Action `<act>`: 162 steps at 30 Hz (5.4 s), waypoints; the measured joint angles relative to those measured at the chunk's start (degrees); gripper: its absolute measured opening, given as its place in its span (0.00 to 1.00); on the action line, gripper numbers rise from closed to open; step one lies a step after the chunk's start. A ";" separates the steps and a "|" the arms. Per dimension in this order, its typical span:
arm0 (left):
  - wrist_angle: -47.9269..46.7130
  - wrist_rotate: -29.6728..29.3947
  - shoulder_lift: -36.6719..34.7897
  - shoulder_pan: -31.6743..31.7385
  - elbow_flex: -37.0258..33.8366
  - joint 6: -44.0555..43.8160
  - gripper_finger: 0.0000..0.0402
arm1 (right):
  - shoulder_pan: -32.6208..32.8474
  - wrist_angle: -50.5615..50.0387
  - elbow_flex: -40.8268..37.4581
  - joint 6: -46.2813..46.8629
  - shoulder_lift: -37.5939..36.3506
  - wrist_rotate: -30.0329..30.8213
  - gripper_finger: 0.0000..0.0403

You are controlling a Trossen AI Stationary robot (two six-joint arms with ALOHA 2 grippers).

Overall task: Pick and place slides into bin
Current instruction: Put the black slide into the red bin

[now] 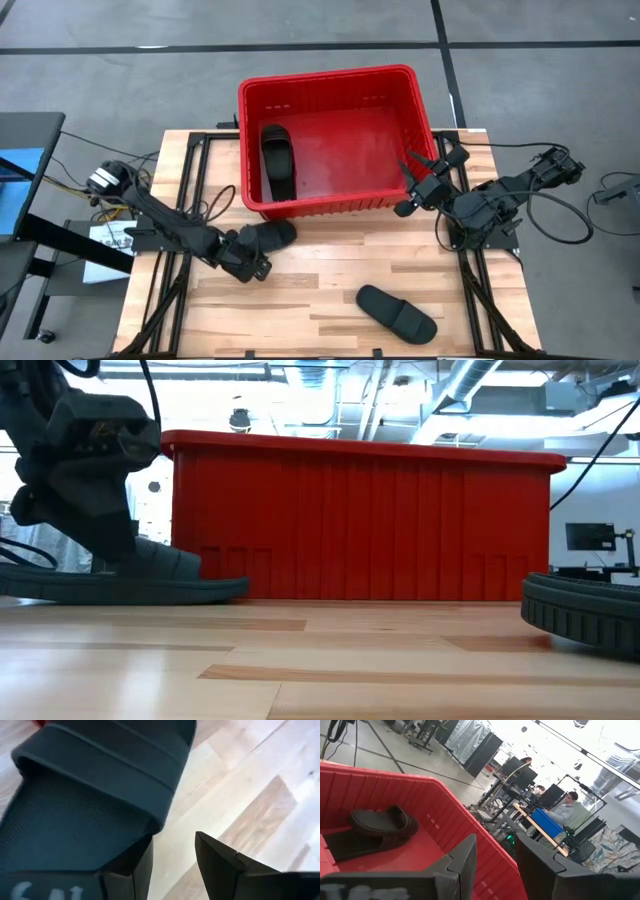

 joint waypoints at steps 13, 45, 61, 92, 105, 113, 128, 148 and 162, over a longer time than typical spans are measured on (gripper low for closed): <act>3.69 -9.93 7.61 -3.88 0.13 -0.20 0.34 | 0.00 0.31 0.00 0.04 0.00 -0.13 0.31; 4.68 -25.25 16.01 -8.91 0.15 1.39 0.34 | 0.00 0.31 0.00 0.50 0.00 -0.37 0.31; 7.00 -23.89 15.61 -9.48 0.24 3.57 0.01 | 0.00 0.31 0.00 0.57 0.00 -0.39 0.31; 3.95 -38.96 -4.99 -12.52 11.34 29.07 0.00 | 0.00 0.29 0.00 3.11 0.54 -2.08 0.31; 13.88 -44.46 -4.45 -2.92 19.35 54.95 0.00 | 0.02 12.84 0.00 1.56 0.57 -2.16 0.31; 13.77 -46.60 -4.41 -1.16 24.30 56.94 0.00 | -0.39 19.16 0.00 -2.54 0.57 -2.18 0.31; 35.70 -47.79 1.43 12.86 25.21 87.67 0.00 | -2.38 27.22 8.91 -2.22 2.06 -9.33 0.31; 34.62 -31.30 4.84 21.23 33.73 112.64 0.00 | -26.03 -37.52 52.33 30.88 27.13 -52.15 0.27; 29.11 -28.96 4.84 23.82 33.73 113.02 0.00 | -30.53 -50.80 61.18 31.60 36.93 -51.26 0.44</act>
